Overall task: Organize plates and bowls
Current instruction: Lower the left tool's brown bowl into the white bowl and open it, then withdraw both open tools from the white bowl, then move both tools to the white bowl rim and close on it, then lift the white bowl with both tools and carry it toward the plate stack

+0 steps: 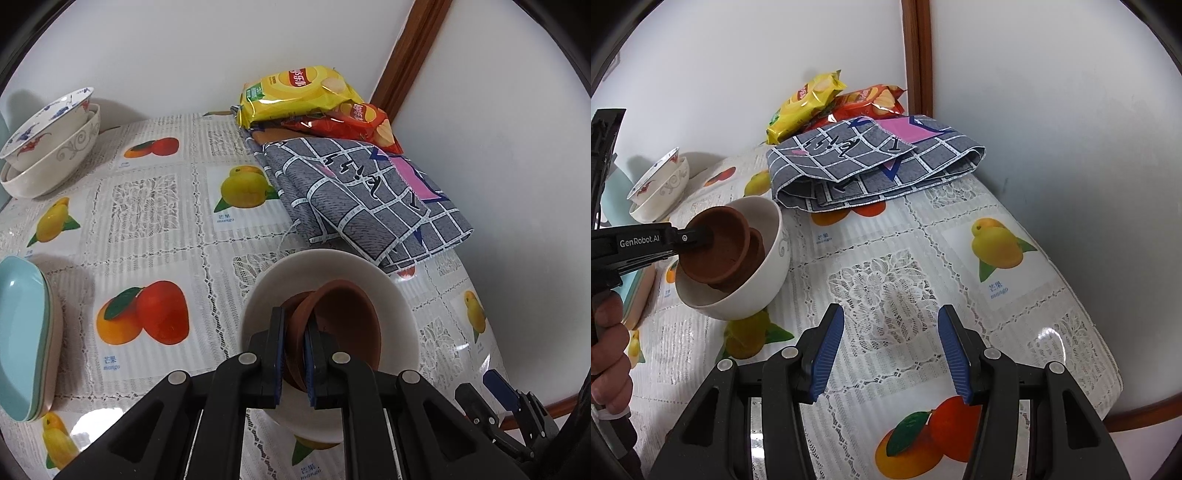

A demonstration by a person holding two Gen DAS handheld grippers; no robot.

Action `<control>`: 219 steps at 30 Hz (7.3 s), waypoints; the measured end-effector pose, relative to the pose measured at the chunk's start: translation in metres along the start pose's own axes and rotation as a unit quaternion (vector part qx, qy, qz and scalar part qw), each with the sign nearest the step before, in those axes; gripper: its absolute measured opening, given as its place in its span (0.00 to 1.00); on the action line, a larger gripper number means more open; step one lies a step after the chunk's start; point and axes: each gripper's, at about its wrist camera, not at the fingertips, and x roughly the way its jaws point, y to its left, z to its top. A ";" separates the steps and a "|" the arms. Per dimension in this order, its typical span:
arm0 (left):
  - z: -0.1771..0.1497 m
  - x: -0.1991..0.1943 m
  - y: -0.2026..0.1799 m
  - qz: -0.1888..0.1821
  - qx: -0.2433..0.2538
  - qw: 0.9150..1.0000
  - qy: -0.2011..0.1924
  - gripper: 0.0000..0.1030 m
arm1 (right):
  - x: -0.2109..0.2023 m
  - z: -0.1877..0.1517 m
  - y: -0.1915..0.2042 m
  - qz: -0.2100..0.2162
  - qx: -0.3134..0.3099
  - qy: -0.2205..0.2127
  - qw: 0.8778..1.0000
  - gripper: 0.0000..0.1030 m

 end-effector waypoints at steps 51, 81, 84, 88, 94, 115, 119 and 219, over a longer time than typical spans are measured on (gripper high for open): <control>-0.050 -0.133 0.037 -0.034 0.015 0.997 -0.065 0.57 | -0.115 -0.020 0.048 0.035 0.028 -0.056 0.997 0.68; -0.075 -0.179 0.023 -0.038 0.066 0.992 -0.098 0.63 | -0.171 -0.045 0.053 0.049 0.044 -0.099 0.993 0.73; -0.072 -0.177 0.026 -0.047 0.058 0.993 -0.093 0.63 | -0.164 -0.042 0.055 0.053 0.039 -0.092 0.994 0.73; -0.068 -0.173 0.027 -0.046 0.051 0.993 -0.092 0.63 | -0.153 -0.038 0.064 0.045 0.016 -0.081 0.996 0.73; -0.062 -0.162 0.027 -0.044 0.046 0.994 -0.094 0.62 | -0.147 -0.031 0.080 0.023 -0.030 -0.097 0.995 0.73; -0.031 -0.124 0.044 -0.012 0.024 0.996 -0.080 0.62 | -0.095 0.008 0.068 0.053 0.001 -0.074 0.996 0.73; -0.026 -0.108 0.051 -0.015 0.011 0.998 -0.067 0.62 | -0.077 0.014 0.062 0.057 0.018 -0.057 0.997 0.73; -0.007 0.012 0.039 -0.009 0.034 0.998 0.061 0.09 | 0.056 0.036 0.074 0.073 0.078 0.057 0.993 0.09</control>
